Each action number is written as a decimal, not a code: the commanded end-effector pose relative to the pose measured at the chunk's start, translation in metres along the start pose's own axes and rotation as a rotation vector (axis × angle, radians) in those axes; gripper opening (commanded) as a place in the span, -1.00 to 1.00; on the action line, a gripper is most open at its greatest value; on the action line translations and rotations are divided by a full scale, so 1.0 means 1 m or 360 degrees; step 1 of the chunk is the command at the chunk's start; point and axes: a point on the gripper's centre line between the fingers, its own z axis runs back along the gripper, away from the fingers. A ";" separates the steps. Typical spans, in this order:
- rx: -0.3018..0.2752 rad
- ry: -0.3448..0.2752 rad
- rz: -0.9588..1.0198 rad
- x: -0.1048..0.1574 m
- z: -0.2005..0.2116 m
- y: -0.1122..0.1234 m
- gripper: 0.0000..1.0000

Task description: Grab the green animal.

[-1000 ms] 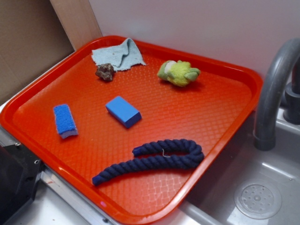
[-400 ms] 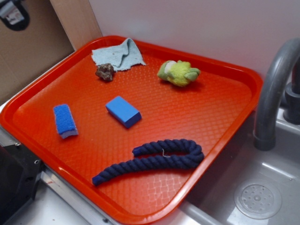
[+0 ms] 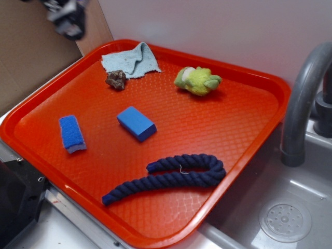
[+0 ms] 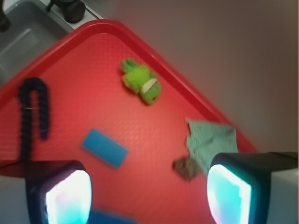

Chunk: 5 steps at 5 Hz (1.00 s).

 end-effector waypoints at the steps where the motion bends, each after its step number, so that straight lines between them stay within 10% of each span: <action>1: 0.0057 -0.0023 -0.0236 0.054 -0.078 0.005 1.00; 4: -0.0156 -0.0125 -0.0415 0.102 -0.150 -0.010 1.00; 5: -0.0373 -0.0177 -0.0487 0.095 -0.154 -0.015 -1.00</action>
